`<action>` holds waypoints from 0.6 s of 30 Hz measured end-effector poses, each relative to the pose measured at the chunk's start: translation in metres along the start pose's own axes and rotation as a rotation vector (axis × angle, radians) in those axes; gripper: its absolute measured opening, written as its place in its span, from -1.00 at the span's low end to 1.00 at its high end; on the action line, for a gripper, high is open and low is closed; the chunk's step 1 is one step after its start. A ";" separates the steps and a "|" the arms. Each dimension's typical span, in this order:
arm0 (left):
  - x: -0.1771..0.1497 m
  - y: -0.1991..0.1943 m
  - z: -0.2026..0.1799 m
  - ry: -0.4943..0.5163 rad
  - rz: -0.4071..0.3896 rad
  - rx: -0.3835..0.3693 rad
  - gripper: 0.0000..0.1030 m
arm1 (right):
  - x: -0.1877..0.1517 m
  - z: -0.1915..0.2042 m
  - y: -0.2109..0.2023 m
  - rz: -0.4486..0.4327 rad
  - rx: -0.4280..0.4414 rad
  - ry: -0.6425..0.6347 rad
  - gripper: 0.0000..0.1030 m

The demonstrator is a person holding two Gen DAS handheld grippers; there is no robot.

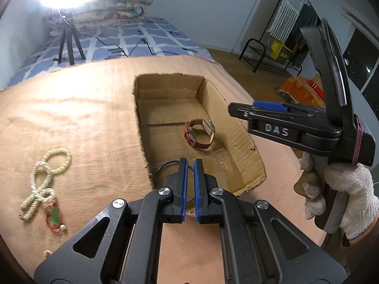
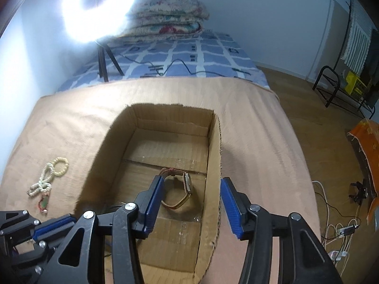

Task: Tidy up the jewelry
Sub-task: 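Move both tools back over the remaining jewelry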

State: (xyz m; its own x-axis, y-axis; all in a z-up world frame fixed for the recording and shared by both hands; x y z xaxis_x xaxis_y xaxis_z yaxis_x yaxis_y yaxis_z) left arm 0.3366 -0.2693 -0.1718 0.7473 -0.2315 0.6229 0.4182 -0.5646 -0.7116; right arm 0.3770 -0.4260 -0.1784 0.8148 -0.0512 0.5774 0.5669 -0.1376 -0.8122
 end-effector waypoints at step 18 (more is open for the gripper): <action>-0.035 -0.163 0.080 -0.002 -0.147 0.142 -0.95 | -0.027 0.049 -0.109 -0.148 0.128 -0.035 0.12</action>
State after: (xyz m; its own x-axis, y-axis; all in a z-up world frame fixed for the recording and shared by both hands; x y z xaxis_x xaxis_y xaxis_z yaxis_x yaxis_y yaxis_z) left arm 0.2835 -0.1054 -0.1036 0.6740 -0.1530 0.7227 0.5913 -0.4747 -0.6519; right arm 0.2993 -0.3609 -0.1091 0.7242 -0.0048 0.6896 0.6895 -0.0138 -0.7242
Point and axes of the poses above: each gripper's, at about its wrist camera, not at the fingertips, and y roughly the way its jaws point, z to its left, x to its top, the point moved 4 cm from there along y, roughly the way its jaws point, and after that the axes turned 4 degrees about -x, right-handed, at the moved point
